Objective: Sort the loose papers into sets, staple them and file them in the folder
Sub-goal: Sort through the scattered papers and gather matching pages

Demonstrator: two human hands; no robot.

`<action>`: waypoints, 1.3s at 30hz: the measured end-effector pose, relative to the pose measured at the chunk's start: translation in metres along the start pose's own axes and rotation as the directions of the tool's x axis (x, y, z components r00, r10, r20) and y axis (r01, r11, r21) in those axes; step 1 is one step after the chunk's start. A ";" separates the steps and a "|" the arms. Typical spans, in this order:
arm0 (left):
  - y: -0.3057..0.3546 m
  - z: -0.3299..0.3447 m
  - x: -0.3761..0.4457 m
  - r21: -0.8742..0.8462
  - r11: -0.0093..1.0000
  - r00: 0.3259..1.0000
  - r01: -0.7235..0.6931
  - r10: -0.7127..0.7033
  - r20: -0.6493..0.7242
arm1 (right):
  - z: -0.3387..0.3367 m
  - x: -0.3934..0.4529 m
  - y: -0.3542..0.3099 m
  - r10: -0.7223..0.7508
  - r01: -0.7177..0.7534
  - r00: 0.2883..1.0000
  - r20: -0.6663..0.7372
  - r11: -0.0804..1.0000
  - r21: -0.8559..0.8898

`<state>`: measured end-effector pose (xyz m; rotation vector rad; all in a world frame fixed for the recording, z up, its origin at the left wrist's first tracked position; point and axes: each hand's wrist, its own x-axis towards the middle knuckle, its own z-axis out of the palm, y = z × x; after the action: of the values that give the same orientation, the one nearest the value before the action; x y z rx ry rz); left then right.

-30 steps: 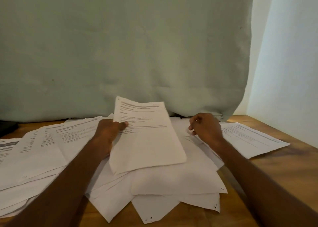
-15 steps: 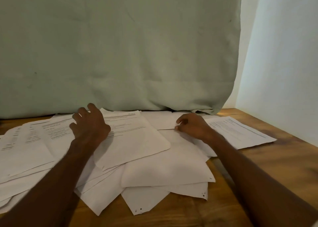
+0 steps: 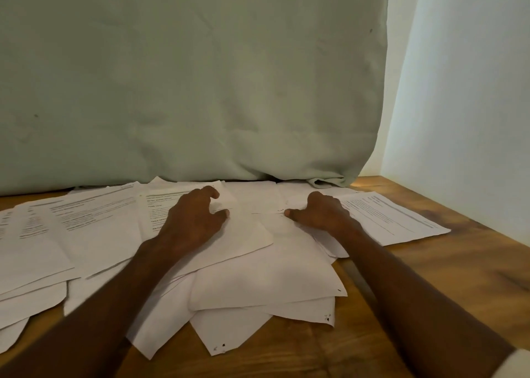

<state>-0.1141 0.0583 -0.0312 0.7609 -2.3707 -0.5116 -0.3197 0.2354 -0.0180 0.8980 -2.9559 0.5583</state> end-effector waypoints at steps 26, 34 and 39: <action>-0.025 -0.037 0.022 -0.765 0.372 0.849 0.526 -0.278 0.449 | 0.021 -0.074 -0.092 -0.787 0.844 0.529 -0.318 0.448 0.294; -0.047 -0.033 0.020 -0.849 0.387 0.932 0.360 -0.189 0.309 | 0.020 -0.056 -0.081 -0.602 0.653 0.725 -0.336 0.443 0.614; -0.052 -0.033 0.019 -0.910 0.279 0.944 0.306 0.035 0.328 | 0.005 -0.015 -0.045 -0.038 0.296 0.933 -0.358 0.646 0.704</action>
<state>-0.0851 0.0012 -0.0245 0.2674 -1.6388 -2.0268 -0.2827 0.2073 -0.0089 0.9631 -2.2590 1.7990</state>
